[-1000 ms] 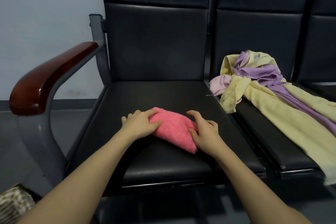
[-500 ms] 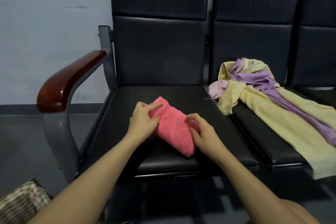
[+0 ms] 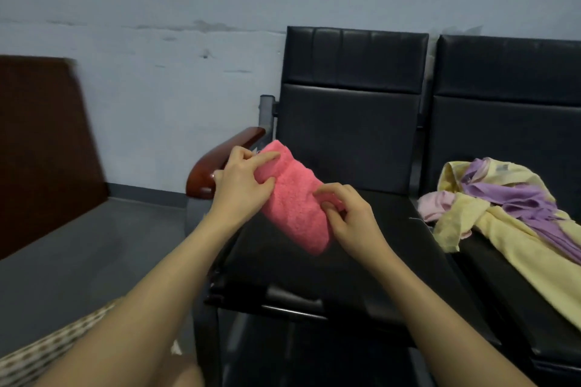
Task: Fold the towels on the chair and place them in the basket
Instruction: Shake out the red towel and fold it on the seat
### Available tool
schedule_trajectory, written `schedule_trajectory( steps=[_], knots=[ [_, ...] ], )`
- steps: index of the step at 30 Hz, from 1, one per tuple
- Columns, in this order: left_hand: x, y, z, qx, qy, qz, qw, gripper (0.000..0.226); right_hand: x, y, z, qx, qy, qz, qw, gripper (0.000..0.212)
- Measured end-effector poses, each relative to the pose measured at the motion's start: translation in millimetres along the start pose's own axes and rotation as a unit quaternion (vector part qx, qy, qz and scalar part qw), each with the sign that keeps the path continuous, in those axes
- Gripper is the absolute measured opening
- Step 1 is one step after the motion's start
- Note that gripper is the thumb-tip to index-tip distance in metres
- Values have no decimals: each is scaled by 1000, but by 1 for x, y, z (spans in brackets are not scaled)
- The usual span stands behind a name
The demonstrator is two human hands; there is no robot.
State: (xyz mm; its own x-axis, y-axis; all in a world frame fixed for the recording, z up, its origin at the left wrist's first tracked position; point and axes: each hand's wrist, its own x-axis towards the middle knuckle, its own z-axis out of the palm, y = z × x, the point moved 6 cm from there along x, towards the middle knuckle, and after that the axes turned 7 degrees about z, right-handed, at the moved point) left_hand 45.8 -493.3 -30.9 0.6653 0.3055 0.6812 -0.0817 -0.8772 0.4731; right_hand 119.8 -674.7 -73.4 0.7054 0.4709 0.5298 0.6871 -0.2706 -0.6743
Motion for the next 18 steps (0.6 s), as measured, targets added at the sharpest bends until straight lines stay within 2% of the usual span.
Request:
schedule_trajectory(
  steps=[5,11,18],
  knots=[
    [-15,-53,-60,71,37,-42,996,43,19,-38,70,4,-37,-62,997,24],
    [-65,-145,-115,140,51,-131,980,42,19,-75,180,49,-118,-105,986,20],
    [-168,-264,-150,174,11,-240,955,42,-28,-86,323,85,-232,-125,961,20]
  ],
)
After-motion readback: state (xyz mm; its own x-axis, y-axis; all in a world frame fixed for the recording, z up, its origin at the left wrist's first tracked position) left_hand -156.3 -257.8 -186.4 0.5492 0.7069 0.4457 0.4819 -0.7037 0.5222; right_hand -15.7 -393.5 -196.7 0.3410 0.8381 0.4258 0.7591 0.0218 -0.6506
